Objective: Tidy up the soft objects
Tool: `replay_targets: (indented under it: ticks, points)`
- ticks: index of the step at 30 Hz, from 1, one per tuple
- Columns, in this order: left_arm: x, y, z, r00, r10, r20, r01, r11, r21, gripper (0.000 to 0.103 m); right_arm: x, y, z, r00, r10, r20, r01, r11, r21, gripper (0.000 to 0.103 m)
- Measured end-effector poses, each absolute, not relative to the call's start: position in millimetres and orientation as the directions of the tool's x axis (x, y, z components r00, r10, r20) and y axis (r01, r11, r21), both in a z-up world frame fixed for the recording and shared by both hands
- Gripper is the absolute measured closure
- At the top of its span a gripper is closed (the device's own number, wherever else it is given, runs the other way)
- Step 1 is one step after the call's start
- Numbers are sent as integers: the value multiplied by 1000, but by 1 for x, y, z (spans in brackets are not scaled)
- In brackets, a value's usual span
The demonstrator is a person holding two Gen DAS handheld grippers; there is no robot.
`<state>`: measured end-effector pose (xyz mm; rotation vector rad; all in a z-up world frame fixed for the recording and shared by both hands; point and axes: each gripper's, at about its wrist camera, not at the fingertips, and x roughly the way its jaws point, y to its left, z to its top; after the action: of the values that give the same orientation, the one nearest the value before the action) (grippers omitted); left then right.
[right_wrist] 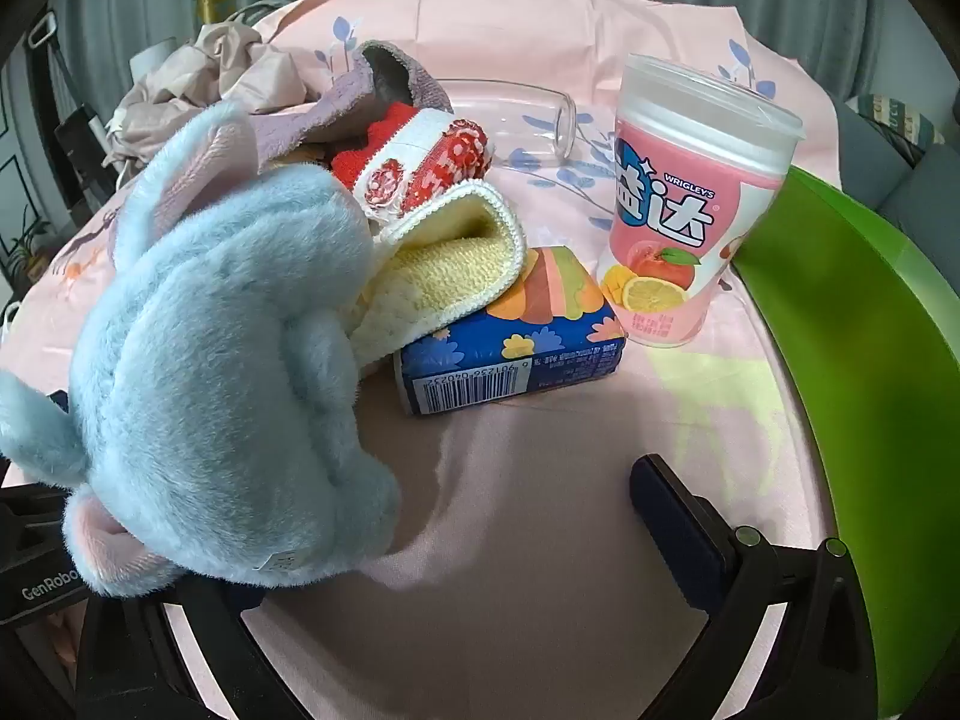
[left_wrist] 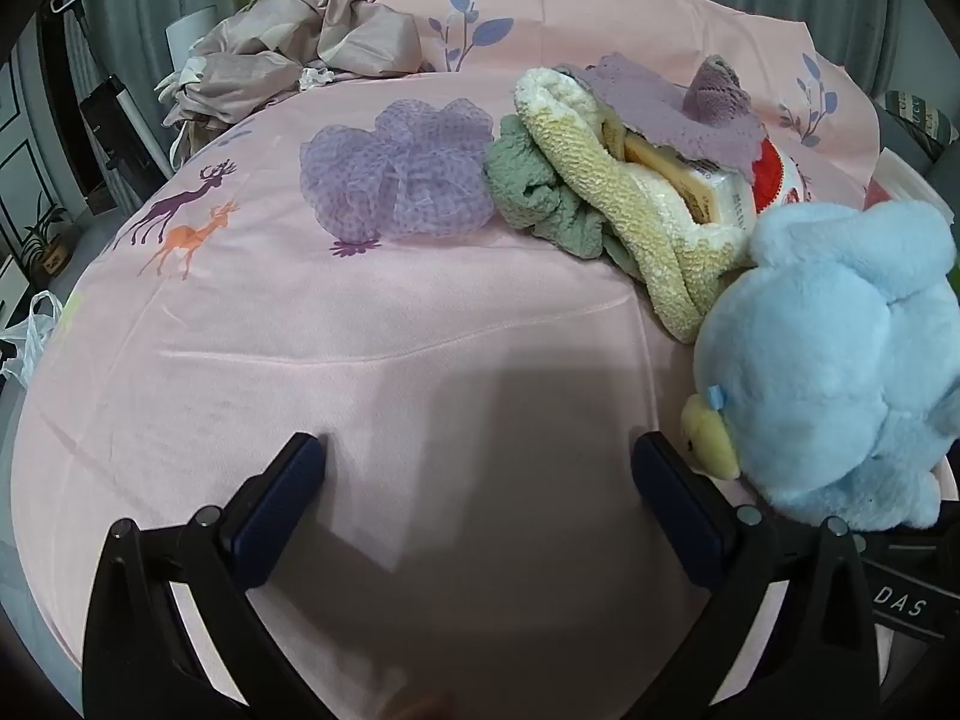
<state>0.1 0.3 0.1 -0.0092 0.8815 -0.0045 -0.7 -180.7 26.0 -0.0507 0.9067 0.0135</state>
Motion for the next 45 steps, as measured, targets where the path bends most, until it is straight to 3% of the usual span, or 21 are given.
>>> replay_targets:
  ticks: [45]
  points:
    - [0, 1, 0, 631, -7, -776, -1, 1000, -10, 1, 0, -181, 26, 616, -11, -788, -33, 999, -39, 0]
